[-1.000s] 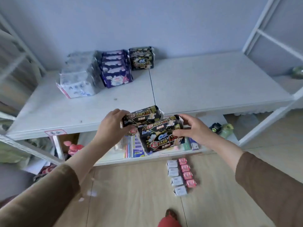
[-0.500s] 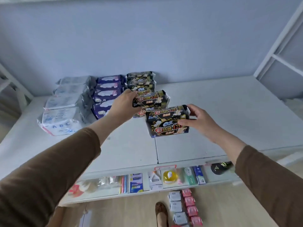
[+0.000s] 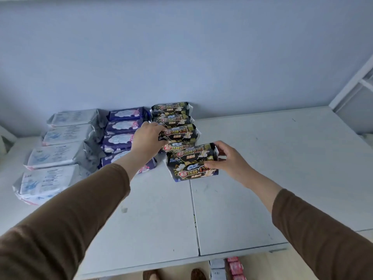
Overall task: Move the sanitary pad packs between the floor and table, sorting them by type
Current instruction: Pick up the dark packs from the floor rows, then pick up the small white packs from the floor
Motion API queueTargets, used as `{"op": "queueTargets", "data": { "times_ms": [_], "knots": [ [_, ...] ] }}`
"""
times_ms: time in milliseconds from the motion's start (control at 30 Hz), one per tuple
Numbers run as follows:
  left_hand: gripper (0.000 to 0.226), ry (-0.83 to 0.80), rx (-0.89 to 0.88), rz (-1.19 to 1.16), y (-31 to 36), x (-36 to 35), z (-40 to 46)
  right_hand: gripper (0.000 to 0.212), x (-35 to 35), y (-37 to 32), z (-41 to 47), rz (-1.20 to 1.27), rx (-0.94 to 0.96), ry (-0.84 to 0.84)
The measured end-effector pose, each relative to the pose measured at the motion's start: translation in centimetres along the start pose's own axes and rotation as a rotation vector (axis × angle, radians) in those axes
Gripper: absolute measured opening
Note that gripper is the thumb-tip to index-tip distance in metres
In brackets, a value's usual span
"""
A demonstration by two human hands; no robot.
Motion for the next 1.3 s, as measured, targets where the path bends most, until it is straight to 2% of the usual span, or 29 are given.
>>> {"op": "queueTargets", "data": {
  "times_ms": [300, 500, 767, 967, 1300],
  "knots": [
    [0.052, -0.009, -0.049, 0.073, -1.3, -1.9, 1.4, 0.044, -1.3, 2.3, 2.8, 0.074, -0.030, 0.045],
    [0.062, 0.050, -0.070, 0.061, -2.2, -1.4, -0.9, 0.047, -2.1, 2.4, 4.1, 0.059, -0.031, 0.035],
    [0.037, 0.110, -0.103, 0.054, -3.0, -1.4, -2.3, 0.049, -2.5, 2.6, 5.2, 0.034, -0.047, 0.041],
    [0.043, 0.078, -0.205, 0.082, -2.6, -1.3, -2.5, 0.051, -3.3, 2.7, 5.4, -0.058, -0.043, 0.043],
    [0.036, 0.086, -0.146, 0.047, -1.7, 0.3, -3.6, 0.073, -4.1, 1.8, 4.6, -0.218, 0.028, 0.107]
  ]
}}
Point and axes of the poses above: each hand's wrist, its own z-axis towards the middle knuckle, its own x-axis out of the back of the hand, y = z × x, the point moved 10 cm from there along z, towards the middle knuckle, and after that the axes turned 3 degrees about z, right-handed, at the moved point
